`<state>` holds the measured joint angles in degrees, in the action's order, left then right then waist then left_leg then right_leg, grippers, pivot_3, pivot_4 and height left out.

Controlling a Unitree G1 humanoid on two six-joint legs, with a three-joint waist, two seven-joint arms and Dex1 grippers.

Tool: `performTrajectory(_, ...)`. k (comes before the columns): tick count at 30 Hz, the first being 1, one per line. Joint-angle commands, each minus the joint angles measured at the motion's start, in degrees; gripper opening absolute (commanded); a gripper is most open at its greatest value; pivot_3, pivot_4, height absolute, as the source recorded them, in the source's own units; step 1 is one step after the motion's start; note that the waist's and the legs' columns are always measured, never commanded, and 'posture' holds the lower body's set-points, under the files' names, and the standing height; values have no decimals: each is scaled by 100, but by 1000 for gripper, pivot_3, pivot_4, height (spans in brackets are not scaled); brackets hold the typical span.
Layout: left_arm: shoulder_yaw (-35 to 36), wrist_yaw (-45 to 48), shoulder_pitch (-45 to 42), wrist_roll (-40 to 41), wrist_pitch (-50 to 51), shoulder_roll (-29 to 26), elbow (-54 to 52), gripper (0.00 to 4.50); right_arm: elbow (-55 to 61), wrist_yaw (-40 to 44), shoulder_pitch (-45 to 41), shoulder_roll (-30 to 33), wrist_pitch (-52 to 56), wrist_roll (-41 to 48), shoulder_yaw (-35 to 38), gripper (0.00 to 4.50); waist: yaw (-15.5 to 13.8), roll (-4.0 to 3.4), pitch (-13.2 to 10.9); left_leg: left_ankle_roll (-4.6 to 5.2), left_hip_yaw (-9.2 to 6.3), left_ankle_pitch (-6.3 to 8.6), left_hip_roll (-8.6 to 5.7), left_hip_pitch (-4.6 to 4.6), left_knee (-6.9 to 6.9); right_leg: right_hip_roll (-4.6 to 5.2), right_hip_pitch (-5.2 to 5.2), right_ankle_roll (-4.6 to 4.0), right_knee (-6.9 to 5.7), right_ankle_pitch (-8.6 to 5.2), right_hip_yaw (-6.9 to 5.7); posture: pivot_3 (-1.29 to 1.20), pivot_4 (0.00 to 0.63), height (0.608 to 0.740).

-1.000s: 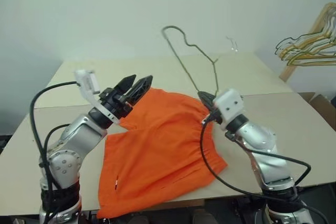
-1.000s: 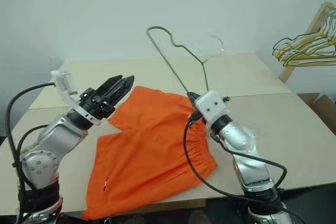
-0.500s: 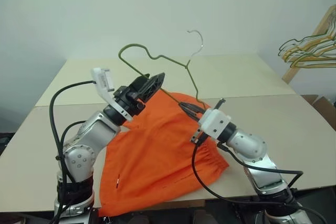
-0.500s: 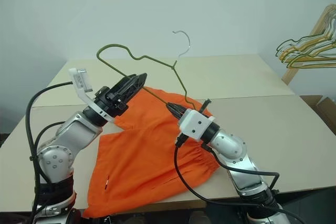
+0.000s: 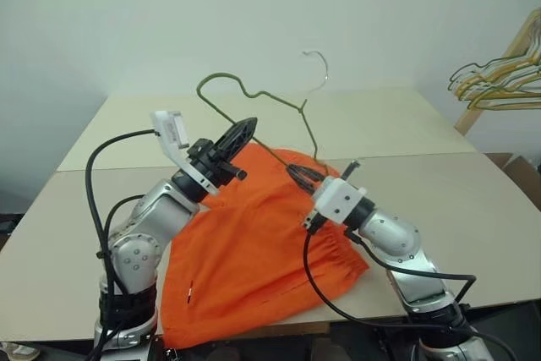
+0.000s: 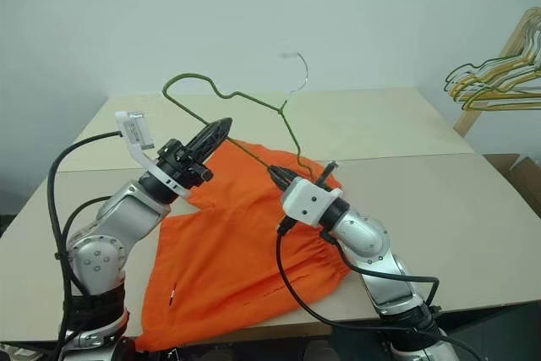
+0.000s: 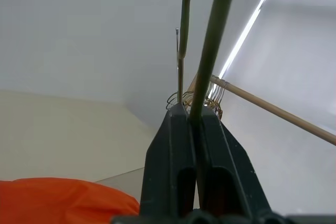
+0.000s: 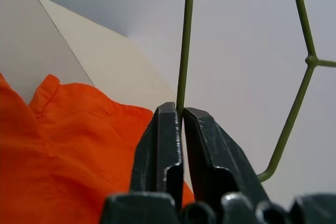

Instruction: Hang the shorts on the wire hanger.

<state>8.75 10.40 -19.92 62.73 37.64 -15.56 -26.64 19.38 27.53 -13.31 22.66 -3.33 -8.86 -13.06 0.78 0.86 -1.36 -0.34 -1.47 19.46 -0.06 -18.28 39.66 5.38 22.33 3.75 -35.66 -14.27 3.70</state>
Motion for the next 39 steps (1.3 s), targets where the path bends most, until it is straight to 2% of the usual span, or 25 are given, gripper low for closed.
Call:
performTrajectory(1, -24, 277, -115, -288, -297, -29, -128, 0, 59, -42, -189, 0, -186, -83, 37, 1686, 1, 0, 0, 0, 1, 0, 0, 0, 0, -1, 0, 0, 0, 0, 0, 17, 0, 740)
performTrajectory(4, 1, 456, -130, -524, -430, -94, -105, 0, 81, 13, -146, 36, -200, -9, 98, 2762, 2, 0, 0, -1, 5, 0, 0, -1, 0, -1, 0, 0, 2, 0, -1, 19, 0, 740)
performTrajectory(7, 179, 906, -172, -560, -553, -313, -10, 0, 444, 711, 69, 258, 437, 1036, 347, 3673, 1, 1, -1, 0, 5, 0, 0, -2, 0, -1, 0, 0, 2, 0, -1, 21, 0, 740)
performTrajectory(9, 304, 1367, -177, -553, -600, -590, 55, 0, 789, 1162, 23, 499, 1788, 2297, 749, 3673, 0, 3, -3, 3, 3, 1, 1, -3, 0, -1, -1, 0, 6, 0, -4, 29, 0, 740)
performTrajectory(11, 437, 1735, -216, -484, -576, -881, 165, 0, 940, 1515, -123, 798, 2663, 3328, 1181, 3673, -7, 4, -4, 9, -3, 5, 2, -2, 2, 0, -3, -1, 5, 0, -4, 30, 0, 740)
performTrajectory(12, 518, 1983, -231, -383, -549, -1040, 210, 0, 904, 1780, -279, 1097, 3274, 3904, 1375, 3673, -8, 4, -4, 12, -6, 6, 2, -2, 3, 0, -4, -1, 6, 0, -4, 26, 0, 740)
performTrajectory(15, 779, 2709, -252, 53, -429, -1423, 330, 0, 499, 2450, -711, 1811, 4528, 5055, 1754, 3673, 2, 4, -8, 21, -6, 11, 2, 1, 4, -1, -6, -2, 7, -1, -5, 25, 0, 740)
performTrajectory(17, 945, 3062, -293, 453, -308, -1571, 445, 0, 130, 2923, -934, 2142, 5029, 5512, 1795, 3673, 3, 5, -9, 30, -5, 16, 7, 1, 3, -6, -7, -5, 10, -2, -10, 22, 0, 740)
performTrajectory(20, 1132, 3508, -411, 1020, -152, -1678, 602, 0, -373, 3722, -1156, 2463, 5352, 5758, 1575, 3673, 2, 9, -11, 31, -4, 16, 11, -4, 2, -8, -8, -5, 17, -3, -22, 21, 0, 740)
performTrajectory(23, 1198, 3710, -503, 1321, -32, -1715, 735, 0, -763, 4245, -1352, 2442, 5499, 5841, 1331, 3673, 2, 11, -11, 31, -3, 16, 11, -8, 5, -6, -8, -3, 19, -2, -22, 20, 0, 740)
performTrajectory(30, 1043, 3980, -462, 1397, 132, -1704, 735, 0, -1258, 4373, -1719, 2052, 5402, 5577, 1067, 3673, 5, 12, -12, 29, -6, 15, 10, -11, 9, -4, -3, 0, 15, 1, -21, 23, 0, 740)
performTrajectory(39, 839, 3979, -511, 1181, 60, -1526, 764, 0, -1237, 4589, -2112, 1994, 5447, 5560, 967, 3673, -3, 12, -12, 26, -14, 14, 9, -13, 9, -1, -1, 1, 16, 2, -22, 18, 0, 740)
